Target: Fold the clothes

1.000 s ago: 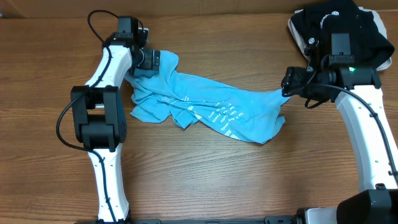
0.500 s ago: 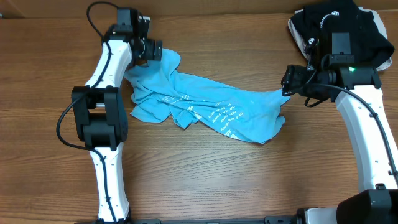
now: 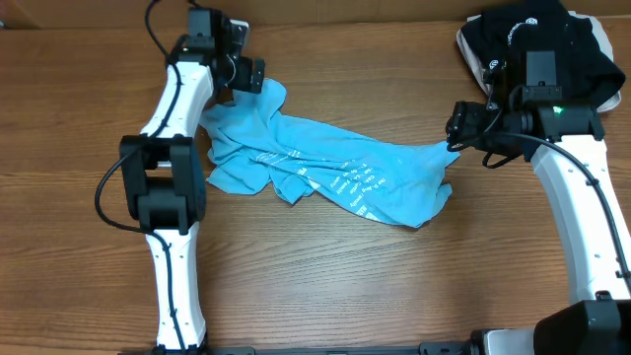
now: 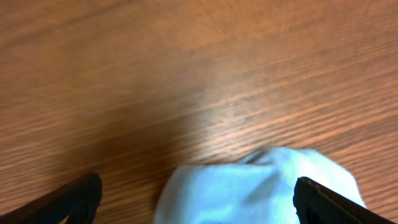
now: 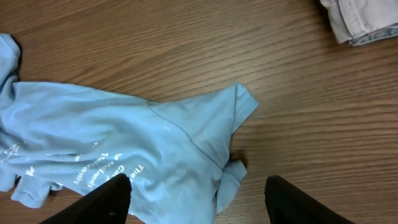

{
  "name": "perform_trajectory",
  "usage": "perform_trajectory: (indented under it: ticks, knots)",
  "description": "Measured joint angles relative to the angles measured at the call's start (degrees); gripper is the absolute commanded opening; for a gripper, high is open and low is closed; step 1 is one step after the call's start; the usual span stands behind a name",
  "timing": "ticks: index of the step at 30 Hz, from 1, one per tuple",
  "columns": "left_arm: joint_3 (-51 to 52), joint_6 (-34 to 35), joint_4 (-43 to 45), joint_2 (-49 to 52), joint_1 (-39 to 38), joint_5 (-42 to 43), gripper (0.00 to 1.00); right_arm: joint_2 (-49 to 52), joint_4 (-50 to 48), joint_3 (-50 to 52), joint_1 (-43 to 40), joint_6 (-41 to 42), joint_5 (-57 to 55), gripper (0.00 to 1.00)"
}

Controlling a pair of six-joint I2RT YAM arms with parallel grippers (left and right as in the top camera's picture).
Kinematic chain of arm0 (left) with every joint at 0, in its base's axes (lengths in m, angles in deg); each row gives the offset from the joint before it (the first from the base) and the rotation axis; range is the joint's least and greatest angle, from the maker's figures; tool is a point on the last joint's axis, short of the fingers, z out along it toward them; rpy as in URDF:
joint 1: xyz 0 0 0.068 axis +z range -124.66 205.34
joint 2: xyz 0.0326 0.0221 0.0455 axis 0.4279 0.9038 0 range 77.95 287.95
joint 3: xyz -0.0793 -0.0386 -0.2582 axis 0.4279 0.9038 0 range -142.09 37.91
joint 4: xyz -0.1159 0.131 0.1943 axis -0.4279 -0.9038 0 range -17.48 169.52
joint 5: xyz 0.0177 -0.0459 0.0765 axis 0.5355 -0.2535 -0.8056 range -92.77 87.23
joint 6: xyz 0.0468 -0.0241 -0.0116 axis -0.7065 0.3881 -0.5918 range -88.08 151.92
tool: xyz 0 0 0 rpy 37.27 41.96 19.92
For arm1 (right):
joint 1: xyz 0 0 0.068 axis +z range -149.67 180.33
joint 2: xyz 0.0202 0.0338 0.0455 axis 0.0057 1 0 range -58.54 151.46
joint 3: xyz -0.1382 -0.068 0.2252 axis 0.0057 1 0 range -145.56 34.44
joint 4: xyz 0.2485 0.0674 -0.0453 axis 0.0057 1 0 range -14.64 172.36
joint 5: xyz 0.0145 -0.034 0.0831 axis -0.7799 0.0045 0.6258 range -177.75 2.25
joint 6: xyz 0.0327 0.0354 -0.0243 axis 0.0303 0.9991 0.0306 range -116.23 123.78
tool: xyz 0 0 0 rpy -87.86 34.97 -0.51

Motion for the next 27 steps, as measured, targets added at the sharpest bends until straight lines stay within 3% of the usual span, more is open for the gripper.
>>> perform_trajectory:
  ticks: [16, 18, 20, 21, 25, 27]
  knots:
    - [-0.28, -1.60, 1.97, 2.91, -1.20, 0.57, 0.97, 0.00, -0.31, 0.00, 0.00, 0.02, 0.00, 0.73]
    - [-0.31, -1.42, 2.01, 2.93, -1.22, 0.44, 0.77, 0.00, -0.35, 0.00, 0.00, 0.00, 0.02, 0.73]
    - [-0.33, -1.03, 1.99, 2.95, -1.22, -0.04, 0.38, 0.00, -0.31, 0.00, 0.00, 0.00, -0.02, 0.73]
    - [-0.33, -1.03, 1.81, 2.99, -1.20, -0.33, 0.25, 0.00, -0.35, 0.00, 0.00, 0.00, 0.00, 0.73]
    - [-0.55, -0.61, 0.26, 3.02, -1.22, -0.31, 0.05, 0.00, -0.39, 0.00, 0.00, 0.00, 0.00, 0.73]
    - [-1.01, -0.68, -1.27, 3.02, -1.22, -0.28, 0.04, 0.00, -0.57, 0.00, 0.00, 0.02, -0.02, 0.73]
